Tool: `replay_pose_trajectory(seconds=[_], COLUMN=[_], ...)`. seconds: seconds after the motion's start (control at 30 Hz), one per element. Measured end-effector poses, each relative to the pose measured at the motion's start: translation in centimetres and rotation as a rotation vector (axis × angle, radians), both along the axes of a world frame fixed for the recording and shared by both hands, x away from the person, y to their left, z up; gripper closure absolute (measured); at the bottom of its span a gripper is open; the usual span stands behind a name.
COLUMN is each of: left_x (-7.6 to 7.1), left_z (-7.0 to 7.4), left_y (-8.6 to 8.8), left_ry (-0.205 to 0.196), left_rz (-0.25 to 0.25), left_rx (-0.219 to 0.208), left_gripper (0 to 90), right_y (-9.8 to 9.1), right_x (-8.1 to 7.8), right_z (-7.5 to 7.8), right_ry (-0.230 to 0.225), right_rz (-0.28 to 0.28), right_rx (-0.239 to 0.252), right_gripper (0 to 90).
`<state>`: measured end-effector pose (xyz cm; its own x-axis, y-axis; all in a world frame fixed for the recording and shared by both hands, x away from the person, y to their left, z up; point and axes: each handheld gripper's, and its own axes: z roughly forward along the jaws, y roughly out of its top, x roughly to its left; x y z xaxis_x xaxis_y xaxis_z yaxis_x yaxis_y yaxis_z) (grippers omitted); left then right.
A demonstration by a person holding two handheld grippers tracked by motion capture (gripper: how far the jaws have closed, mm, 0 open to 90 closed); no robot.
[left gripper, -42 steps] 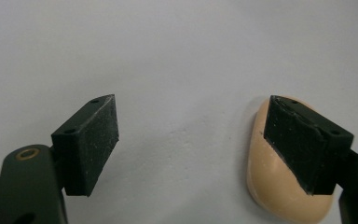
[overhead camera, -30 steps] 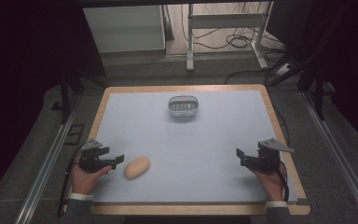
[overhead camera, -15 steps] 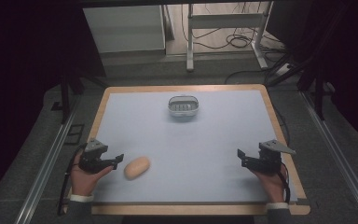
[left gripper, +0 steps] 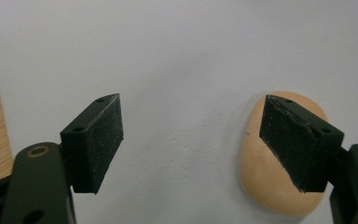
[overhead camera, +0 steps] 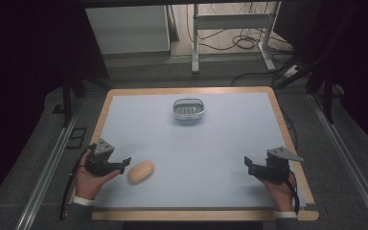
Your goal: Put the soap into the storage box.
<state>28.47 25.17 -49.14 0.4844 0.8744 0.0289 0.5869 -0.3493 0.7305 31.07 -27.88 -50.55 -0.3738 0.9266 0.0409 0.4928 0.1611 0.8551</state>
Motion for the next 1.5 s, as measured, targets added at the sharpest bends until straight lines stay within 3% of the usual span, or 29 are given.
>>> replay_pose_trajectory(seconds=[0.37,0.5,0.7,1.03,1.5], left_x=[0.3,0.4,0.7,1.0,1.4], left_z=[0.7,0.9,0.1,-0.9,-2.2], left_y=[-1.9,-2.8,-3.8,-4.2,-4.9], left_ry=[0.03,0.061,0.114,0.176,0.236], left_rz=[-0.054,-0.098,-0.146,-0.186,-0.22], left_rx=[0.017,0.018,0.047,0.053,0.09], left_gripper=[20.8,20.2,20.1,19.6,19.2], right_y=[-0.1,-0.2,-0.1,0.1,0.1], right_x=[-0.1,-0.1,-0.1,0.0,-0.1], right_z=[0.0,0.0,-0.3,-0.6,-0.7], right_ry=[0.001,0.003,0.01,0.022,0.027], right_rz=[0.004,-0.002,0.0,0.005,0.007], right_rx=[0.0,-0.001,-0.007,-0.021,-0.028], right_gripper=[7.2,7.2,7.2,7.2,7.2])
